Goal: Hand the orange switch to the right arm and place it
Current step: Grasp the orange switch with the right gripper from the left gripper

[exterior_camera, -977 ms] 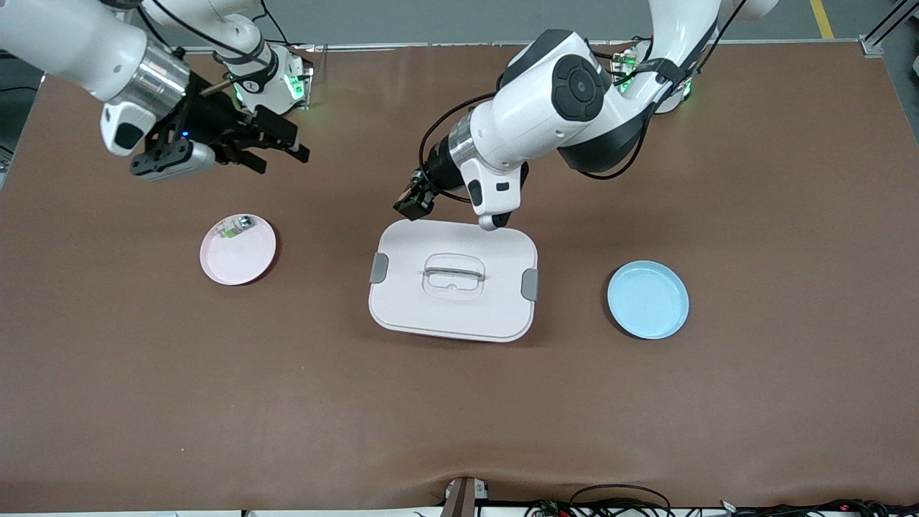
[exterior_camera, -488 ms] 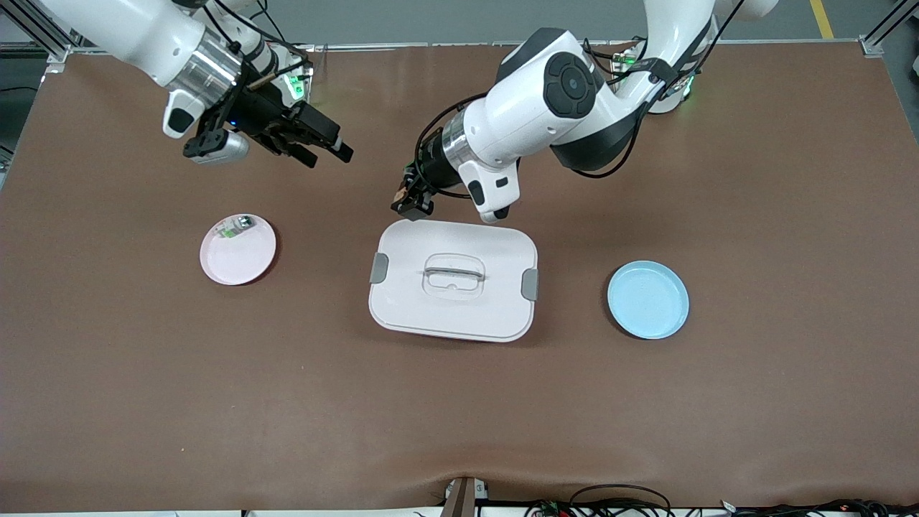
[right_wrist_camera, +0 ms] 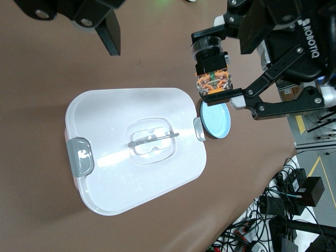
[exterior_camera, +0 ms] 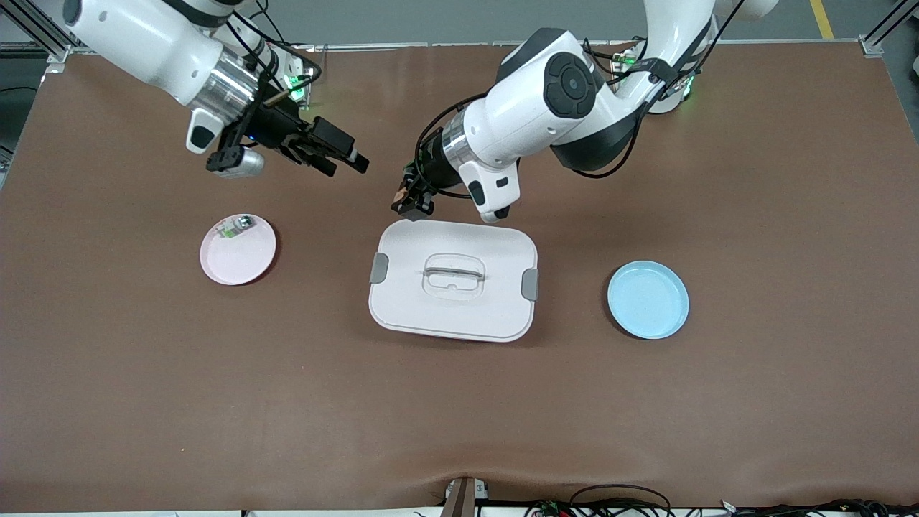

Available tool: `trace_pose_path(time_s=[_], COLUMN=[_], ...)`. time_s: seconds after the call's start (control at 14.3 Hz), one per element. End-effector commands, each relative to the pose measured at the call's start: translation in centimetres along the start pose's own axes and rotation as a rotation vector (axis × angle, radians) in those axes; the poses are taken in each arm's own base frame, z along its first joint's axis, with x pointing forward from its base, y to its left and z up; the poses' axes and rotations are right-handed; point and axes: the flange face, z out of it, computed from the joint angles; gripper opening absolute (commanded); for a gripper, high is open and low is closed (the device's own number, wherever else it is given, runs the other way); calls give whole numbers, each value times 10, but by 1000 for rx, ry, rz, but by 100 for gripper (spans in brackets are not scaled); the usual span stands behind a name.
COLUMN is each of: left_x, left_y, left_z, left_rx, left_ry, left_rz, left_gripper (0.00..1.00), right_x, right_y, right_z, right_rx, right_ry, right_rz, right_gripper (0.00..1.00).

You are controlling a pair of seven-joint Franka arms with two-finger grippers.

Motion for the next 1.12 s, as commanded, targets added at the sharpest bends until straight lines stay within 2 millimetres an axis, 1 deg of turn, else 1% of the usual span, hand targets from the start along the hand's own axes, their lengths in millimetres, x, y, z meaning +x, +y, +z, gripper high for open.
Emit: trace_pose_path(time_s=[0.0,0.21,0.42,0.49,0.56,0.77,1.05], left_x=[-5,-3,-3,-2,-3,-5,-6], left_y=[4,5,5,6,6,7,7], left_z=[-2,-3,-3,-4,-6,-9,-9], left_rx=[-7,-10,-10,-12,-15,-24,-29], left_ry=[-24,-22,-21,-21,-23,-28,-31], left_rz=[-16,-20,-16,-17,-16,-18,-15], left_gripper=[0,0,0,0,0,0,0], right_x=[-3,-7,-9,-8,-5,-7,0], right_y=[-12,-18,-35,-41,-43,-45,-40], right_z=[20,42,56,60,66,70,72], right_rx=[39,47,49,52,47,43,40], right_ry=[-18,-13,-19,-21,-23,-28,-23], right_rz=[-5,-6,-30,-34,-34,-44,-110], right_gripper=[100,100,100,100,100,100,100])
